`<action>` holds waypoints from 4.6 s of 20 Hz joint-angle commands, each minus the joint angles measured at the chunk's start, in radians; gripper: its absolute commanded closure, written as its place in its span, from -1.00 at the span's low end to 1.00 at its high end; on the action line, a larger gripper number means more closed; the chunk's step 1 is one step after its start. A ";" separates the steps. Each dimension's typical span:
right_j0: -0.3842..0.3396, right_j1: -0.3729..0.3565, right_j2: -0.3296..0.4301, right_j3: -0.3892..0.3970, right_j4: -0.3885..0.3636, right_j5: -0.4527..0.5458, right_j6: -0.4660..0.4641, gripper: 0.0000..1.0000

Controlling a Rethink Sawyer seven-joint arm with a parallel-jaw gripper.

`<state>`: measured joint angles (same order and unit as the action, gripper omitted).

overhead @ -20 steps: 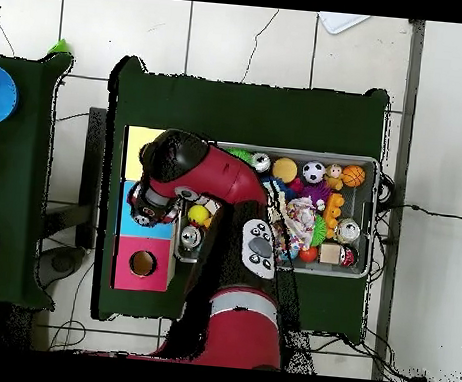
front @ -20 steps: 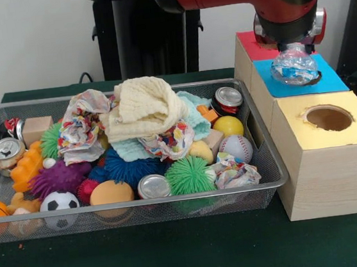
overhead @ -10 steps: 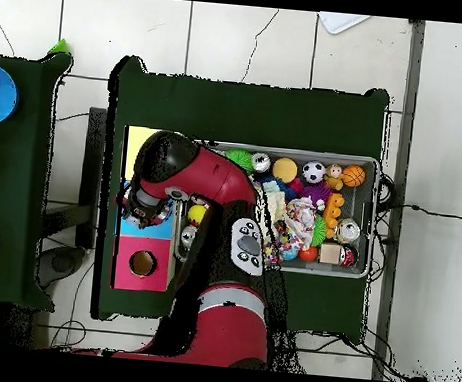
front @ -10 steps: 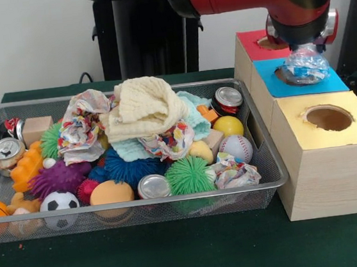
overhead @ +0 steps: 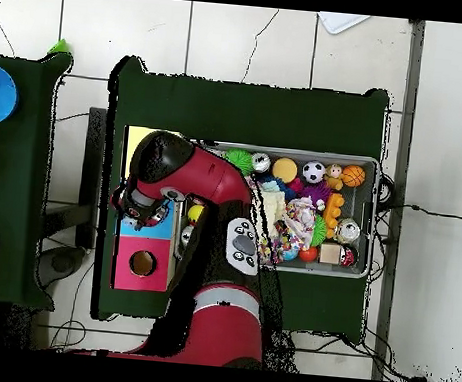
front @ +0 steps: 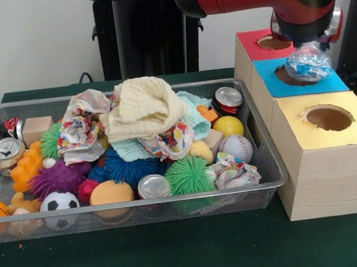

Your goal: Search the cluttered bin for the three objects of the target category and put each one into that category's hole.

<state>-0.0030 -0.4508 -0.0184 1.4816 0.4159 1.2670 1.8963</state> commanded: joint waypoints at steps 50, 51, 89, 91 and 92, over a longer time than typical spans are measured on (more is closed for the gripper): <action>0.005 0.086 0.004 -0.221 -0.061 0.380 0.368 -1.00; 0.003 0.090 0.009 -0.224 -0.066 0.381 0.354 -1.00; -0.030 -0.089 -0.094 -0.261 -0.491 -0.358 0.150 -1.00; -0.036 -0.091 -0.099 -0.250 -0.482 -0.396 0.174 -1.00; -0.039 -0.092 -0.101 -0.240 -0.479 -0.418 0.183 -1.00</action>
<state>-0.0117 -0.5331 -0.1200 1.2046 -0.0199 0.8744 1.9887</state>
